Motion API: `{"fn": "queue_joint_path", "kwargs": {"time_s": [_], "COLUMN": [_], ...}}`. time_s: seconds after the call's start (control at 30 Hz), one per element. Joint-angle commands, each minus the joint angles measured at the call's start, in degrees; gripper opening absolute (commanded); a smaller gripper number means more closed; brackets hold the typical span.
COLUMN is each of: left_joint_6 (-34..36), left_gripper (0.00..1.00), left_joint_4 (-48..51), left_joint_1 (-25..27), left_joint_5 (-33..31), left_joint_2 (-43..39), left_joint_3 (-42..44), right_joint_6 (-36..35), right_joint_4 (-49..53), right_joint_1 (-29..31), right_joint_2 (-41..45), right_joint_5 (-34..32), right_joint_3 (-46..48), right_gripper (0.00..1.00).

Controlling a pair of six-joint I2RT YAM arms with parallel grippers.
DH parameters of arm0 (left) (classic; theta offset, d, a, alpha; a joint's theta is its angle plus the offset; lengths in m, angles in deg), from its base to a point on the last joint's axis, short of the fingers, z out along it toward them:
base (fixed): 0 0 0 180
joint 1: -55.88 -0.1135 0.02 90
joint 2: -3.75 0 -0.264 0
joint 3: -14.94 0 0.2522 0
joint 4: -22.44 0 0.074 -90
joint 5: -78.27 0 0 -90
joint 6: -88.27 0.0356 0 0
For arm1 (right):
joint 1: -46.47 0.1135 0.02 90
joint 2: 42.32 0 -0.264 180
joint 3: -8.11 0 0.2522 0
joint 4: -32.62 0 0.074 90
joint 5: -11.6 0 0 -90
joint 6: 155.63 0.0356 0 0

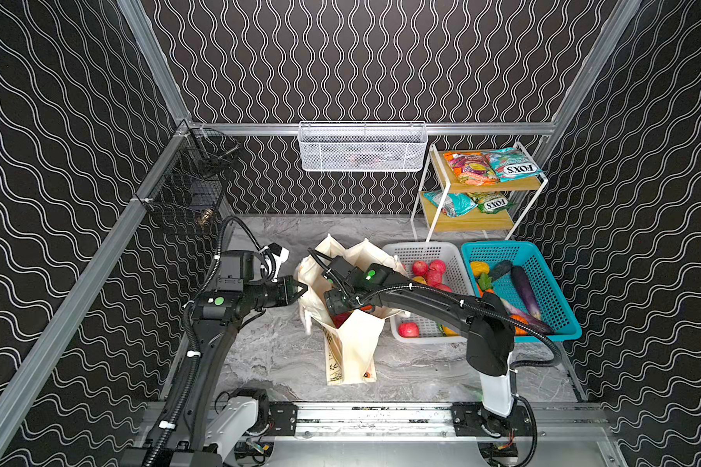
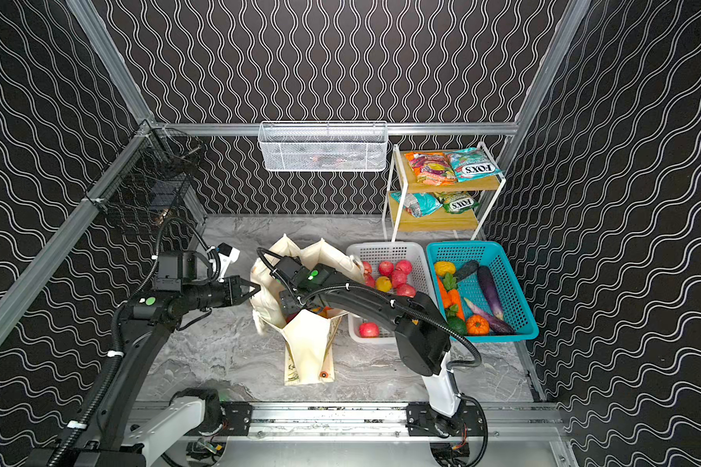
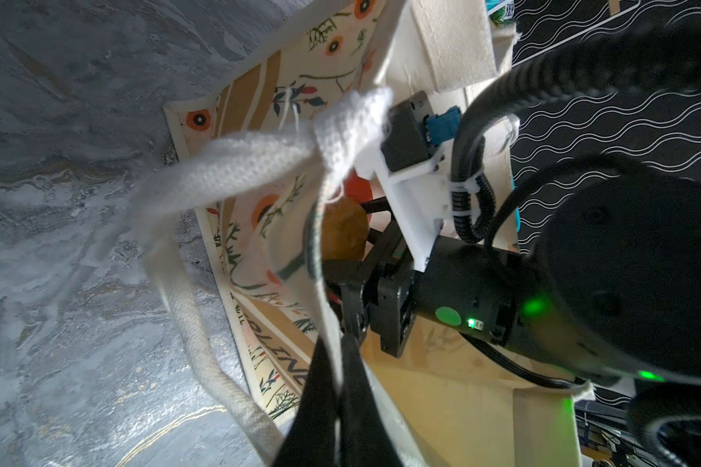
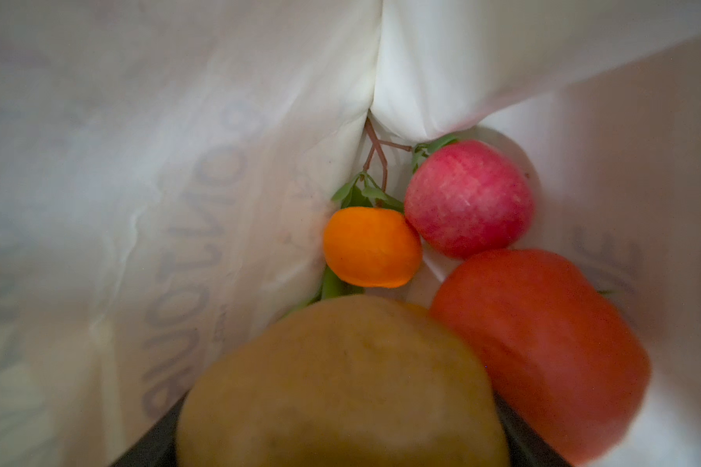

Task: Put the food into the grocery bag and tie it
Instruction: 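Lower the potato into the tote bag and open the right gripper, then lift the right gripper out of the bag and move it back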

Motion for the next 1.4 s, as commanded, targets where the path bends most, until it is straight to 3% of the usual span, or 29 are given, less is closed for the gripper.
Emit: {"fn": "queue_joint_path", "kwargs": {"time_s": [0.0, 0.5, 0.77, 1.37], "left_joint_6": [0.17, -0.08, 0.32, 0.58], "left_gripper": [0.05, 0.05, 0.05, 0.06], "left_joint_4": [-2.24, -2.87, -2.45, -0.15], "left_joint_1": [-0.01, -0.01, -0.01, -0.01], "left_joint_5": [0.85, 1.19, 1.52, 0.90], "left_joint_2": [-0.21, 0.35, 1.15, -0.35], "left_joint_3": [0.01, -0.33, -0.77, -0.71], "right_joint_6": [-0.45, -0.53, -1.20, -2.43], "right_joint_4": [1.98, 2.98, 4.45, 5.87], "right_joint_1": [-0.01, -0.27, -0.46, -0.45], "right_joint_2": [-1.39, -5.64, -4.75, 3.36], "right_joint_5": [0.02, -0.20, -1.91, -5.22], "right_joint_3": [0.32, -0.07, -1.75, -9.56], "right_gripper": [0.76, 0.84, 0.98, 0.99]}}
